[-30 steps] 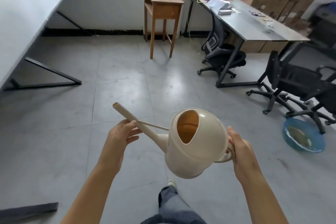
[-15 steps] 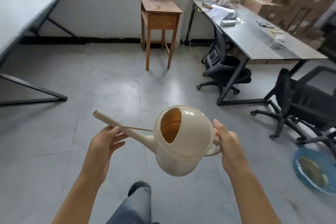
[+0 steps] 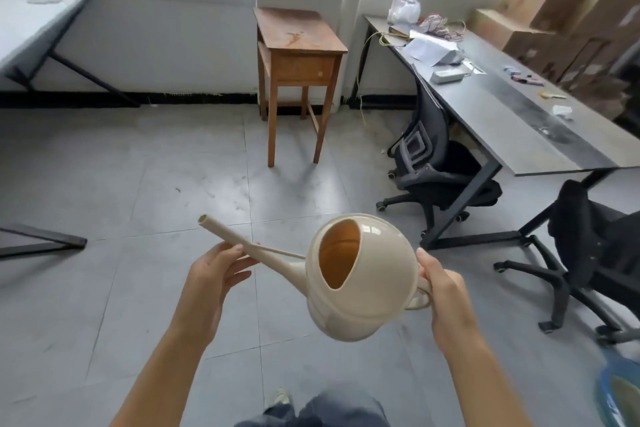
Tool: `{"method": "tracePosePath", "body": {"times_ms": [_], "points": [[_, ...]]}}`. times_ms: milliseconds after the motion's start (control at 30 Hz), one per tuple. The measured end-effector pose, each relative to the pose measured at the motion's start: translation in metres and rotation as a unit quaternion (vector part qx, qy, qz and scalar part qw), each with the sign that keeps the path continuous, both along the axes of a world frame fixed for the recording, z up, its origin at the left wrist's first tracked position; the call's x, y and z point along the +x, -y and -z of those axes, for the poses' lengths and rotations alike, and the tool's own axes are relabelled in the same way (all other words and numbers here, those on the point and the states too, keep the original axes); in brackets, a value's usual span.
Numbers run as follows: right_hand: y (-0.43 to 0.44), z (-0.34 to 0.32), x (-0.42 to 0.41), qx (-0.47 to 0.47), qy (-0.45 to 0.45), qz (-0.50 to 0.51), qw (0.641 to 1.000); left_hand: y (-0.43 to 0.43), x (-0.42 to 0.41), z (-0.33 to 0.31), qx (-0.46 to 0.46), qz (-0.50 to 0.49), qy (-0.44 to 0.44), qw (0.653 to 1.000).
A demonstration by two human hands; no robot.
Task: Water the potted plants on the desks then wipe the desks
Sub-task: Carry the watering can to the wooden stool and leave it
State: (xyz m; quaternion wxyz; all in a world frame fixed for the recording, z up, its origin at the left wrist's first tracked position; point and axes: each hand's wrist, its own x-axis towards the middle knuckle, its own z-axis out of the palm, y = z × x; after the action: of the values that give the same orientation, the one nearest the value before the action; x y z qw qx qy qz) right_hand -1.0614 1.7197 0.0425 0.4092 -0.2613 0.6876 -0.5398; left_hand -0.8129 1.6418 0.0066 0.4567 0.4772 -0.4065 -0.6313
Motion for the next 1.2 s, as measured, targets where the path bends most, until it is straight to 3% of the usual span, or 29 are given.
{"method": "tracePosePath", "body": {"times_ms": [867,1200], "points": [[0.497,0.002,-0.201,0.012,0.043,-0.097,0.994,0.435,-0.189,-0.006,0.013,-0.146,0.015,0.989],[0.674,0.006,-0.217,0.026,0.034,-0.066,0.997,0.627,-0.207,0.012,0.025,-0.105,0.020,0.994]]}}
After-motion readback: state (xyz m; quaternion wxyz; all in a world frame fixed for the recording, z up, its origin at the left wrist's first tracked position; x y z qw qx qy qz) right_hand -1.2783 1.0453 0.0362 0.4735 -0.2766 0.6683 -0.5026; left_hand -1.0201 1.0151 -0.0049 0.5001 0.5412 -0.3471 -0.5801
